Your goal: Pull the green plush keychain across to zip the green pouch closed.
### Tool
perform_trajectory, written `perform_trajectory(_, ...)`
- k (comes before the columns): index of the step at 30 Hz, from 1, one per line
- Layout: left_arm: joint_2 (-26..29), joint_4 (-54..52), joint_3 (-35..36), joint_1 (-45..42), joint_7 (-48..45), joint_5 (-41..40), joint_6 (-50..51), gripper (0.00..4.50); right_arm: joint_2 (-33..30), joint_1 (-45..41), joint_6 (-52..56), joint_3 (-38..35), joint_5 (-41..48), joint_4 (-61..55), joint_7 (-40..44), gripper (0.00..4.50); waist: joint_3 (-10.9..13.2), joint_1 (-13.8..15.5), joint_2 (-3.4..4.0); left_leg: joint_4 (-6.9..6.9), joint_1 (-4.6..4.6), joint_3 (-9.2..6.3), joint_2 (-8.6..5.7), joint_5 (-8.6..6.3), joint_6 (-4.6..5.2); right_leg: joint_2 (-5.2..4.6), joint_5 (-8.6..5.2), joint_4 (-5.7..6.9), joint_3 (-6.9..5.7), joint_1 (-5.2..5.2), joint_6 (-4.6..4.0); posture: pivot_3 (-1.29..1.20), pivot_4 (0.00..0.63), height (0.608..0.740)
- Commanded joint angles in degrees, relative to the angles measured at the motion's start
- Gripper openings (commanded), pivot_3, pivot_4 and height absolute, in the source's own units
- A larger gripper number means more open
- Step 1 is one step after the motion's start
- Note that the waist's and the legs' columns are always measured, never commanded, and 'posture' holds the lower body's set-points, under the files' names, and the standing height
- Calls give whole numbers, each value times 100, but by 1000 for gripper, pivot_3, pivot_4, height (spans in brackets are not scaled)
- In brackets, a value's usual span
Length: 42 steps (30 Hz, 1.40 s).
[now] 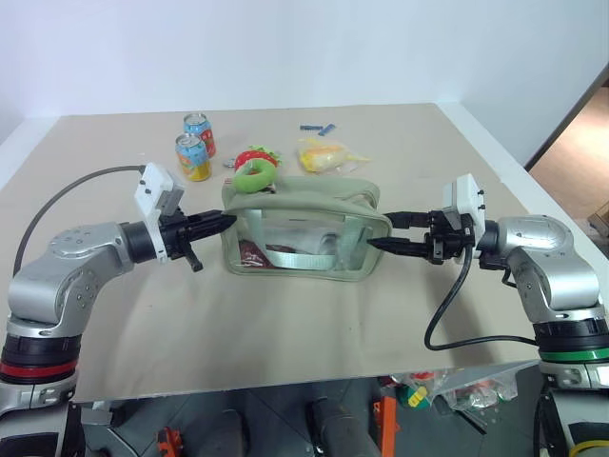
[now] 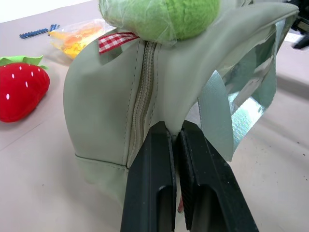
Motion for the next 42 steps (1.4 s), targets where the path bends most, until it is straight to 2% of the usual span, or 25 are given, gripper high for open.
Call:
perform_trajectory(1, 2, -176, -31, -125, -29, -77, -27, 0, -243, -149, 798, -361, 552, -420, -88, 3447, 0, 2, 0, 0, 0, 0, 0, 0, 0, 0, 0, 0, 0, 0, 0, 0, 150, 740)
perform_trajectory(4, 18, -193, -66, -136, -42, -91, 6, 0, -560, -642, 1809, -658, 1133, -318, -145, 4460, 1, 3, 1, 2, -1, 0, -3, 0, 0, -3, 0, 0, 1, 0, 0, 0, 150, 740)
perform_trajectory(7, 27, -209, -87, -134, -53, -105, 31, 0, -699, -1284, 2445, -758, 1477, -88, -224, 4460, 1, 3, 2, 5, -1, 3, -7, 0, 0, -7, 2, -1, 3, 0, 3, 0, 150, 740)
perform_trajectory(9, 18, -247, -98, -106, -44, -127, 58, 0, -496, -1848, 2522, -608, 1328, 179, -503, 4460, 1, -3, 1, 5, 2, 0, -6, 0, 0, -7, 1, -2, 0, 4, 2, 0, 150, 740)
perform_trajectory(13, 2, -302, -99, -61, -19, -151, 93, 0, 247, -2745, 2713, -185, 1005, 649, -1171, 4460, -1, -25, -1, 2, 6, 3, -2, 0, 0, -4, 1, -2, 1, 1, 2, 0, 150, 740)
perform_trajectory(17, -8, -326, -112, -9, -5, -150, 82, 0, 1286, -3512, 2765, 313, 532, 1326, -1866, 4460, 0, -51, 0, -1, -2, 1, 0, 1, 1, 0, 3, 3, 2, -7, 2, 0, 150, 740)
perform_trajectory(25, -25, -357, -125, 137, 14, -102, -26, 0, 2187, -4485, 2412, 803, -263, 3089, -1913, 4460, 0, 14, 0, -2, -51, -11, -6, -4, -2, -13, 1, -11, -16, -27, 20, 0, 150, 740)
perform_trajectory(29, -34, -367, -138, 210, 38, -87, -98, 0, 2492, -4702, 2599, 827, -346, 3487, -1758, 4460, 0, 12, 0, -3, -54, -14, -4, -8, -2, -13, 1, -17, -21, -27, 19, 0, 150, 740)
perform_trajectory(40, -30, -414, -161, 193, 120, -91, -149, 0, 2701, -4284, 3008, 1316, -538, 3116, -1158, 4460, 0, 10, 0, -1, -53, -37, -2, -7, -3, -10, 2, -14, -38, -23, 17, 0, 150, 740)
perform_trajectory(42, -32, -405, -178, 170, 132, -85, -157, 0, 2711, -4268, 3002, 1273, -562, 3164, -1194, 3937, 0, 10, 0, -1, -53, -38, -2, -7, -3, -9, 2, -14, -40, -23, 17, 0, 150, 740)
